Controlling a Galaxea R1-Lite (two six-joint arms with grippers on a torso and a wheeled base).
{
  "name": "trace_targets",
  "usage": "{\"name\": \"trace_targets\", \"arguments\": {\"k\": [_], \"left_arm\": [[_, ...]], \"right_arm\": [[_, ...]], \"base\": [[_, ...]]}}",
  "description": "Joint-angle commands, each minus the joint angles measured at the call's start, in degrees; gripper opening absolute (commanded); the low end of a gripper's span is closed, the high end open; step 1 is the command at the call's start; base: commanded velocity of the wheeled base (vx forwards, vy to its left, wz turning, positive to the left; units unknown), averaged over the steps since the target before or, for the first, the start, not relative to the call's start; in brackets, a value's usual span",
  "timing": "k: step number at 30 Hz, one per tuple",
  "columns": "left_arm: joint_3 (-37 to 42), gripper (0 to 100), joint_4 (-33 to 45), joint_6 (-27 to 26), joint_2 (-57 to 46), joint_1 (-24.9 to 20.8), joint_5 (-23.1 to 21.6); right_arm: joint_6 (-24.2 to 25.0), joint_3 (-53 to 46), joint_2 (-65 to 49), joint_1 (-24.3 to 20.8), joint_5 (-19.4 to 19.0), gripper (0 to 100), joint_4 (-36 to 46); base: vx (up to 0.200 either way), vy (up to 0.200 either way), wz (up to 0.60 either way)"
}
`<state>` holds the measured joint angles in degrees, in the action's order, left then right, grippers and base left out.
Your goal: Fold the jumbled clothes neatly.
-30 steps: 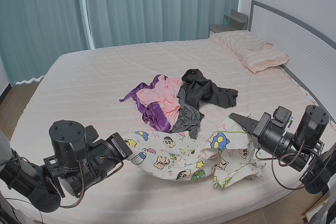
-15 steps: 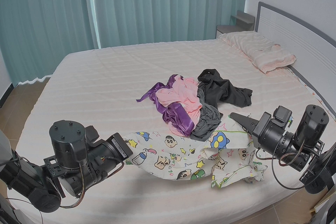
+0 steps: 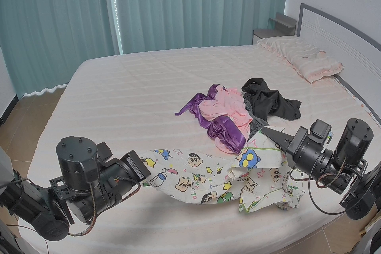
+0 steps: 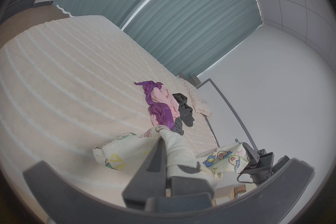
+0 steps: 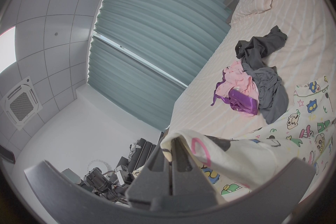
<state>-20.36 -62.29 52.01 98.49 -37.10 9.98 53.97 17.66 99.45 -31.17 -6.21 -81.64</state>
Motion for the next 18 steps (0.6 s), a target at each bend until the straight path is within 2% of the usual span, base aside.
{"name": "trace_targets", "arguments": {"k": [1,8,18], "left_arm": [[0.06,0,-0.11,0.03,0.04,0.01,0.04],[0.23,0,0.07,0.03,-2.07,0.09,1.44],[2.08,0,2.97,-1.29,-9.81,-0.43,1.71]], "right_arm": [[0.00,0.00,-0.05,-0.03,-0.04,0,-0.01],[-0.09,0.00,-0.93,0.59,-0.12,0,-0.01],[-5.72,-0.88,-7.87,0.59,-0.12,0,0.87]], "base": [[0.000,0.000,0.00],[0.000,0.000,0.00],[-0.200,0.000,0.00]]}}
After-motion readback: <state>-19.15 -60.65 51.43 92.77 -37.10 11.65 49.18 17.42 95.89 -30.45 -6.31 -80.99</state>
